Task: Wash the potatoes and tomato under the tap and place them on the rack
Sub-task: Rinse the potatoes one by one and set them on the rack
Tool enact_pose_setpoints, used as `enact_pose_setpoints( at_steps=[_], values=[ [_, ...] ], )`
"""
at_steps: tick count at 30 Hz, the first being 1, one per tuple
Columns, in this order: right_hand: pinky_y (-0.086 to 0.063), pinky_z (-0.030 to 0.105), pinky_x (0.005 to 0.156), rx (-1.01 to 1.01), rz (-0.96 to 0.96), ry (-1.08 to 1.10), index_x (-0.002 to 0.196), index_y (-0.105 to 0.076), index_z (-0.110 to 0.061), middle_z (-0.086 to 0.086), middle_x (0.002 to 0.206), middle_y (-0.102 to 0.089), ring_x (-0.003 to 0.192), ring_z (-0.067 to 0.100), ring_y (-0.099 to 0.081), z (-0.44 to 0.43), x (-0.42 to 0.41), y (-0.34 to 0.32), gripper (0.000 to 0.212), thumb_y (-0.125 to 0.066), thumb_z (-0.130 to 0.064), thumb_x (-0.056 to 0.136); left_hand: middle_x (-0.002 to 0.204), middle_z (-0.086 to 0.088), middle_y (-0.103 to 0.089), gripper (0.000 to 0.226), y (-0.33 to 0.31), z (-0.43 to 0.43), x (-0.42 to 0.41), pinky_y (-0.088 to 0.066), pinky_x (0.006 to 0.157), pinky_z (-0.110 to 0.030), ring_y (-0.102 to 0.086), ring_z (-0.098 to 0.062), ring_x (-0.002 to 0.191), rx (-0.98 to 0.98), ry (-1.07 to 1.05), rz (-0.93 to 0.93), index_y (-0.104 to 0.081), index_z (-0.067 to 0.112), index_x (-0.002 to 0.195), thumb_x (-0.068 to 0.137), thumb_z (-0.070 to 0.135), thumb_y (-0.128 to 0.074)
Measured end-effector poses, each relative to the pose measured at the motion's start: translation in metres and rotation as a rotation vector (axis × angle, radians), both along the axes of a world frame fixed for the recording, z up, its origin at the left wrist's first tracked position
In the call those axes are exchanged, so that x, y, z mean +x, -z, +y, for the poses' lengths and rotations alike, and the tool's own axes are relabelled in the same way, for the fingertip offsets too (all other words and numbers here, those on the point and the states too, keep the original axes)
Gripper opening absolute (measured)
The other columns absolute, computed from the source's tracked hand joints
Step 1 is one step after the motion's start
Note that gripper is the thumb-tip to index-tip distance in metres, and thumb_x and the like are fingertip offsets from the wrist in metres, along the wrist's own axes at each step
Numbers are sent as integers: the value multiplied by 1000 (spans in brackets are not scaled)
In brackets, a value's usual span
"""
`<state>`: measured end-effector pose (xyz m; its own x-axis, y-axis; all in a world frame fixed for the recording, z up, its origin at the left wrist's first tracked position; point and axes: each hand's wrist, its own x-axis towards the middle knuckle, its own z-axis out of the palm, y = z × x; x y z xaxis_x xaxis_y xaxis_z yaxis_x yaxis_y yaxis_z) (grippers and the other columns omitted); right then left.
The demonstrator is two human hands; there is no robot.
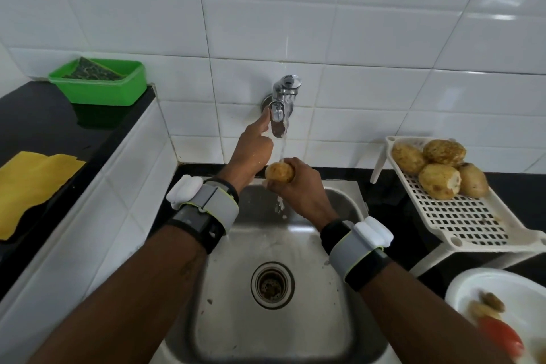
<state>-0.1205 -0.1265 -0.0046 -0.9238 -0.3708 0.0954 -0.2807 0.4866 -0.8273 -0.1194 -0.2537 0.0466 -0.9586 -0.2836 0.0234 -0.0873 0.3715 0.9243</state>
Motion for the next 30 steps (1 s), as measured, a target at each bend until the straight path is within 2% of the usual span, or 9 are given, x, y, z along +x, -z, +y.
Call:
enact_pose_setpoints(
  at_steps=[3, 7, 10, 12, 14, 18, 21, 27, 30],
  values=[
    [-39, 6, 63, 11, 0, 5, 116, -59, -16, -8, 97, -61, 86, 6, -58, -1, 1, 1, 47, -80, -29, 77, 153, -7, -37, 78, -8, 5, 0, -38, 85, -18, -47, -25, 129, -132, 56, 13, -21, 29, 154, 89, -12, -31],
    [-36, 5, 61, 59, -6, 9, 120, -58, -16, -8, 99, -60, 87, 6, -56, 1, 1, 1, 50, -81, -27, 76, 159, -2, -26, 81, -1, 1, 6, -39, 78, -16, -51, -23, 122, -185, 107, 7, -10, 38, 153, 91, -10, -33],
    [-41, 8, 65, 105, 10, -22, 120, -59, -15, -4, 102, -65, 92, 11, -61, 6, -1, 0, 50, -81, -23, 76, 160, 3, -23, 71, 20, 3, 19, -39, 96, -24, -41, -21, 135, -99, 143, -37, -6, 40, 153, 100, 12, -44],
    [-46, 13, 68, 122, 29, -44, 116, -60, -13, -1, 102, -67, 93, 14, -63, 8, -1, -1, 46, -81, -22, 76, 158, 1, -28, 66, 33, 7, 28, -42, 102, -33, -36, -23, 139, 29, 134, -114, -14, 35, 154, 100, 30, -51],
    [-52, 23, 75, 139, 52, -60, 114, -62, -12, 0, 101, -69, 93, 15, -64, 9, -2, -2, 43, -80, -22, 76, 152, -4, -37, 63, 43, 8, 35, -43, 106, -40, -41, -23, 135, 80, 133, -159, -27, 29, 152, 96, 38, -56],
    [-53, 29, 84, 180, 73, -93, 118, -62, -10, 3, 105, -68, 95, 16, -64, 7, 2, -2, 47, -79, -19, 75, 135, -5, -53, 56, 48, 9, 48, -50, 100, -44, -54, -22, 120, 24, 156, -142, -45, 19, 142, 93, 40, -60],
    [-52, 25, 81, 197, 86, -111, 118, -62, -9, 3, 104, -68, 94, 17, -64, 5, 6, -3, 44, -76, -15, 76, 127, -1, -54, 52, 47, 11, 53, -52, 98, -38, -55, -18, 114, -14, 123, -126, -47, 19, 139, 93, 37, -60],
    [-43, 16, 71, 199, 109, -100, 116, -62, -11, 2, 101, -68, 87, 14, -61, 12, 9, -7, 44, -74, -12, 74, 129, -4, -54, 49, 42, 18, 57, -53, 96, -37, -55, -19, 115, -32, 105, -100, -47, 18, 139, 94, 35, -59],
    [-44, 19, 73, 205, 132, -87, 116, -63, -10, 3, 102, -69, 86, 13, -60, 16, 11, -7, 45, -74, -11, 73, 122, 0, -54, 47, 40, 23, 58, -53, 95, -36, -55, -18, 112, -36, 105, -91, -48, 18, 137, 95, 34, -59]
  ],
)
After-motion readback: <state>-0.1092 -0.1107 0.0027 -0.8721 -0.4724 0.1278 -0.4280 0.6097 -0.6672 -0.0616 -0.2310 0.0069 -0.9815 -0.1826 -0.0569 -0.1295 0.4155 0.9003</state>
